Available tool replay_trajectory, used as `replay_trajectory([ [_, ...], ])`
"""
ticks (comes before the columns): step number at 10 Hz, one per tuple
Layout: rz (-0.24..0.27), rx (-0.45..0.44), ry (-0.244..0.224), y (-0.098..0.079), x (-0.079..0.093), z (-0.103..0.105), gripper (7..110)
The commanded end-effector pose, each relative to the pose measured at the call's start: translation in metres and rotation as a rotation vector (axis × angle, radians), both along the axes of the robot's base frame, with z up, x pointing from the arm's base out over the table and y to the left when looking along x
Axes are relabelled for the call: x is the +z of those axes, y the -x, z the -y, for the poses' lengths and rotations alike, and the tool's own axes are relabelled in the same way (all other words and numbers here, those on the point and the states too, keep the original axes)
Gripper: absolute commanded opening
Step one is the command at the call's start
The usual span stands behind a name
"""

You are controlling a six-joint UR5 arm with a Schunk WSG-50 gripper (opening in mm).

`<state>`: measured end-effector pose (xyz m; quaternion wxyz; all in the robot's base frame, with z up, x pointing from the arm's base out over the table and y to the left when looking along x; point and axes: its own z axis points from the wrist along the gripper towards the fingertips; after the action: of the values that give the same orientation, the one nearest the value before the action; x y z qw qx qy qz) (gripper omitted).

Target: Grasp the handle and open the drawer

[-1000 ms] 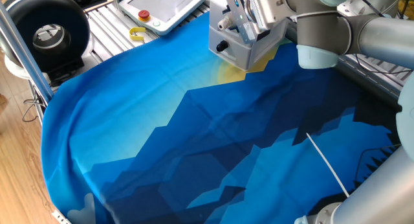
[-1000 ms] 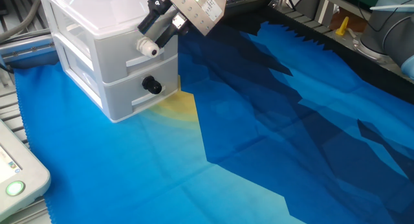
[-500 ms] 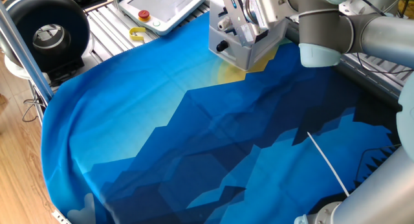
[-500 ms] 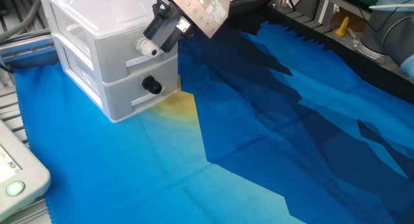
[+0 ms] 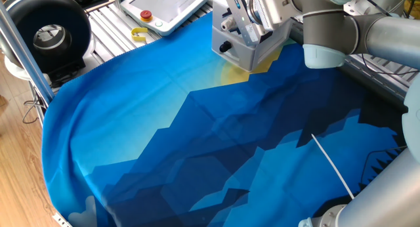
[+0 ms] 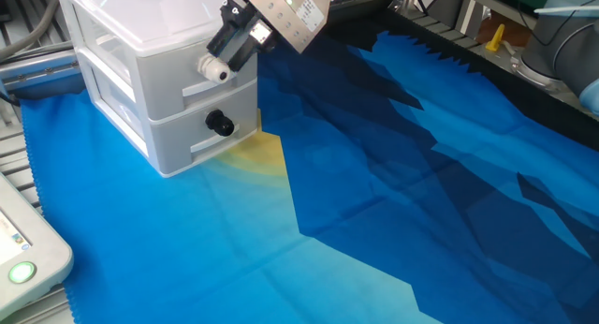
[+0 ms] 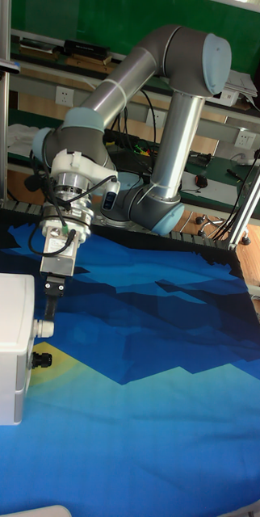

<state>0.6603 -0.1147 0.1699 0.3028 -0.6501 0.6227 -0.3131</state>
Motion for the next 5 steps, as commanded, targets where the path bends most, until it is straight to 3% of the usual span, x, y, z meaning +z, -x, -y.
replay_trajectory([
  [1, 0.020, -0.020, -0.001, -0.0043, 0.0012, 0.0071, 22],
  [3, 0.018, -0.014, -0.007, -0.0080, -0.0004, 0.0038, 22],
  [4, 0.015, -0.011, -0.003, -0.0084, -0.0009, 0.0028, 44],
  [5, 0.006, -0.004, 0.001, -0.0082, -0.0012, 0.0012, 44],
])
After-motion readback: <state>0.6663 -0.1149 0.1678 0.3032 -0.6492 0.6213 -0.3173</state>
